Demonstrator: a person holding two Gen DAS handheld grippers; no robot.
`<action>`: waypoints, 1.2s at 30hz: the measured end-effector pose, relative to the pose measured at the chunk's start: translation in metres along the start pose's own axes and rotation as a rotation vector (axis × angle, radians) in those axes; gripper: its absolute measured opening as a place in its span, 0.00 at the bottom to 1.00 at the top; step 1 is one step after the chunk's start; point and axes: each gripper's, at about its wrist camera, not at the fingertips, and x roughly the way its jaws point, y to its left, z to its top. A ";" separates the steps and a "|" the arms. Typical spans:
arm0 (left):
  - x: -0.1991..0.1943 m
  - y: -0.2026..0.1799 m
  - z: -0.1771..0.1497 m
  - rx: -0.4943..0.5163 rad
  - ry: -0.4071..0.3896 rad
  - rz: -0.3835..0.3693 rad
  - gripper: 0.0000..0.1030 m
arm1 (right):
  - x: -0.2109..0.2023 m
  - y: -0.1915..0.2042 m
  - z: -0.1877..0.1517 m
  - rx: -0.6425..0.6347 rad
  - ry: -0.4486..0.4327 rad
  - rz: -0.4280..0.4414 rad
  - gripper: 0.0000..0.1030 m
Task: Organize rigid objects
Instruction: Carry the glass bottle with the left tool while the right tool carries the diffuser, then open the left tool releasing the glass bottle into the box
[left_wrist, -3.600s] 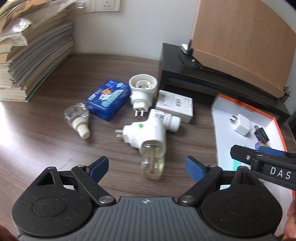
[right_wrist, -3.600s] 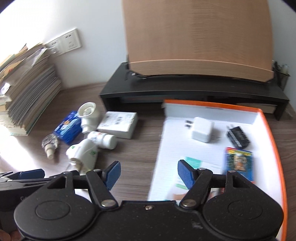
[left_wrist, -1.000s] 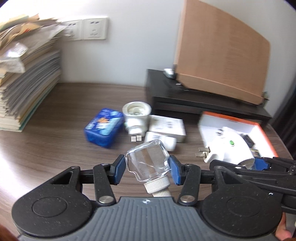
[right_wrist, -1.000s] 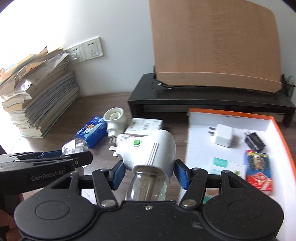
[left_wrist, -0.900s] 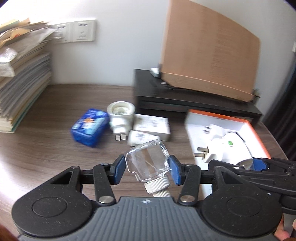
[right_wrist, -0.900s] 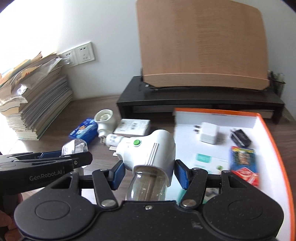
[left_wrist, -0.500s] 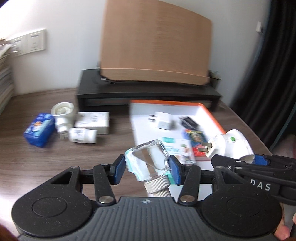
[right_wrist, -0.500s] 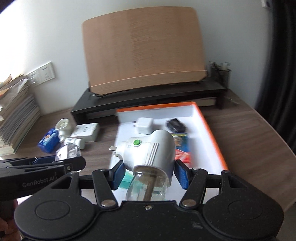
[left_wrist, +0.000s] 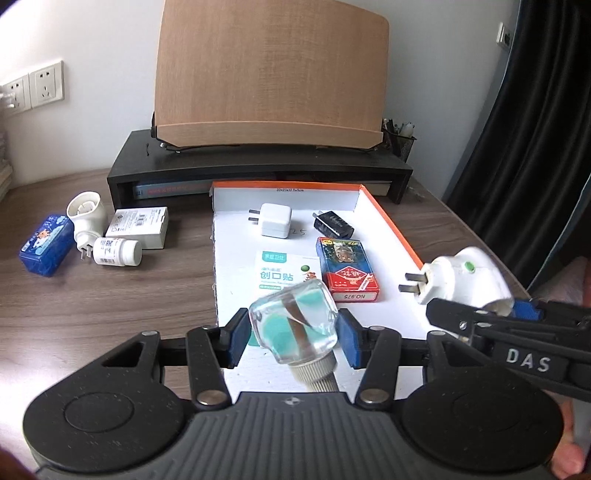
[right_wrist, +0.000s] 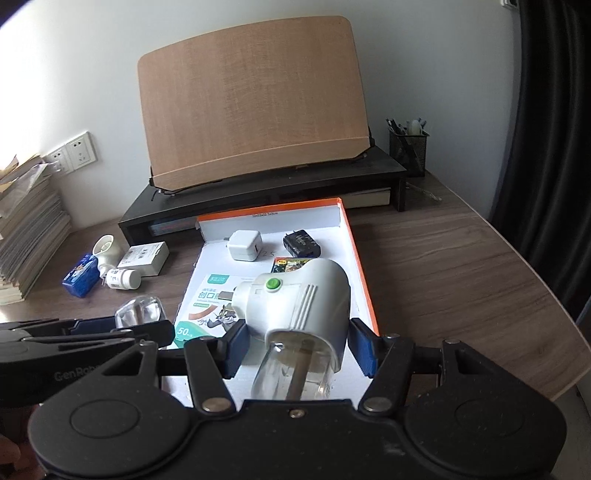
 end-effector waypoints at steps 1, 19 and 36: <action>0.000 -0.002 -0.001 -0.009 0.001 0.007 0.49 | -0.001 -0.003 0.000 -0.001 0.001 0.009 0.68; -0.003 -0.021 0.002 0.003 -0.009 0.044 0.32 | 0.003 -0.014 0.007 -0.012 -0.011 0.067 0.68; 0.033 -0.033 -0.019 0.103 0.163 -0.086 0.63 | 0.003 -0.039 0.007 0.025 -0.010 0.038 0.69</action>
